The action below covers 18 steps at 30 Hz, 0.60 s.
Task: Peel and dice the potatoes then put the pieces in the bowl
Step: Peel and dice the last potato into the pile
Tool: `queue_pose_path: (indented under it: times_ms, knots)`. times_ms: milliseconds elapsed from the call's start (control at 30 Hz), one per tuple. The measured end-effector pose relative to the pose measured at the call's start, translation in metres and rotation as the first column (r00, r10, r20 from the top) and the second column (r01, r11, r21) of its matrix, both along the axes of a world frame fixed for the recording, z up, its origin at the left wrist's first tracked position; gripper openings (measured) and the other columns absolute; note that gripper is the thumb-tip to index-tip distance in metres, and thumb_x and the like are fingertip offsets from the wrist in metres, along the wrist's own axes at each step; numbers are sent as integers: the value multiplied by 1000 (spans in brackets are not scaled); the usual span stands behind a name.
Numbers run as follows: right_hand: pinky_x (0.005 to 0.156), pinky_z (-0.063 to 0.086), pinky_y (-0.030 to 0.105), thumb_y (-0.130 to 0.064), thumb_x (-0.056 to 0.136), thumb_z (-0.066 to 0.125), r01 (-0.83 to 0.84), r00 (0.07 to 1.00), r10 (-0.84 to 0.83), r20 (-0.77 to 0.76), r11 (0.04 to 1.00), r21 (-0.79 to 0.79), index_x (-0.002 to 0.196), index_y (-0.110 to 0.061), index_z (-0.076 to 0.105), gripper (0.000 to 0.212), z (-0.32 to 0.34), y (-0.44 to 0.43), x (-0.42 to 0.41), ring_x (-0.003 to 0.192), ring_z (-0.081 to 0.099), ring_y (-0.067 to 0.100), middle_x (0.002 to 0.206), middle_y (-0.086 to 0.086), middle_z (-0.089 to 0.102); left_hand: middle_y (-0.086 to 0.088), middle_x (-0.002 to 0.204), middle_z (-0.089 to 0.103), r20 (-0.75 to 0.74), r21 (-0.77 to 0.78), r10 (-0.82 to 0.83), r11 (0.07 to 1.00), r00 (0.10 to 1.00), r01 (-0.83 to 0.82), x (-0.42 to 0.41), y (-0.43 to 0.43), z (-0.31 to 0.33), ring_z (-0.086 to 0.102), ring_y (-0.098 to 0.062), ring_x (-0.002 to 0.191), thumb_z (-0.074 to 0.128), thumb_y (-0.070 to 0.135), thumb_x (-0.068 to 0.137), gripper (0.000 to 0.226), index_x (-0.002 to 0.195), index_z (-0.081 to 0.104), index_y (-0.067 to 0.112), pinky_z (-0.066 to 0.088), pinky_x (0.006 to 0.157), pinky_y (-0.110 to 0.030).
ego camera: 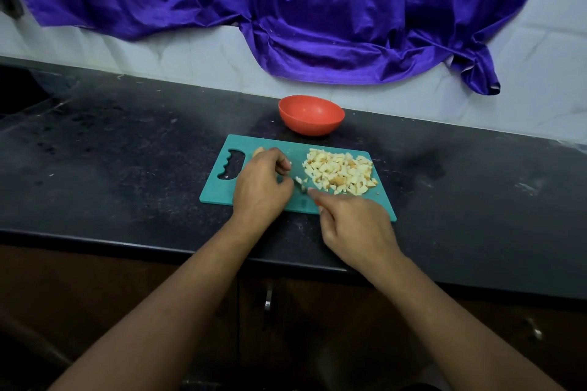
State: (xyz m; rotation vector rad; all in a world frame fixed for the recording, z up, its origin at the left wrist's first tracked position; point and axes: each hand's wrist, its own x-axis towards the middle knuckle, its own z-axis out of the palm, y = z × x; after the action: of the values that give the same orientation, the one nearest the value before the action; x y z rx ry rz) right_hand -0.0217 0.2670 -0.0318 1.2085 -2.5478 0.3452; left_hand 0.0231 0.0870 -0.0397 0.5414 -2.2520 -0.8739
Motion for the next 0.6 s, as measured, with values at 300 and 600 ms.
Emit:
queue_pose_path:
  times_ms: [300, 600]
  knots:
    - [55, 36, 24, -32, 103, 52, 148, 983, -117, 141, 961, -234, 143, -40, 58, 42, 0, 5, -8, 57, 48, 4, 73, -13, 57, 9, 103, 65, -18, 18, 53, 998, 998, -53, -7, -12, 1, 63, -11, 86, 68, 9, 87, 23, 92, 67, 31, 57, 82, -40]
    - [61, 44, 27, -32, 102, 54, 144, 979, -97, 179, 950, -276, 143, -38, 59, 41, 0, 8, -10, 60, 48, 3, 81, -13, 66, 2, 122, 72, 374, -420, 136, 907, 917, 36, -41, -18, 20, 64, -24, 113, 62, 22, 97, 27, 119, 72, 33, 54, 92, -42]
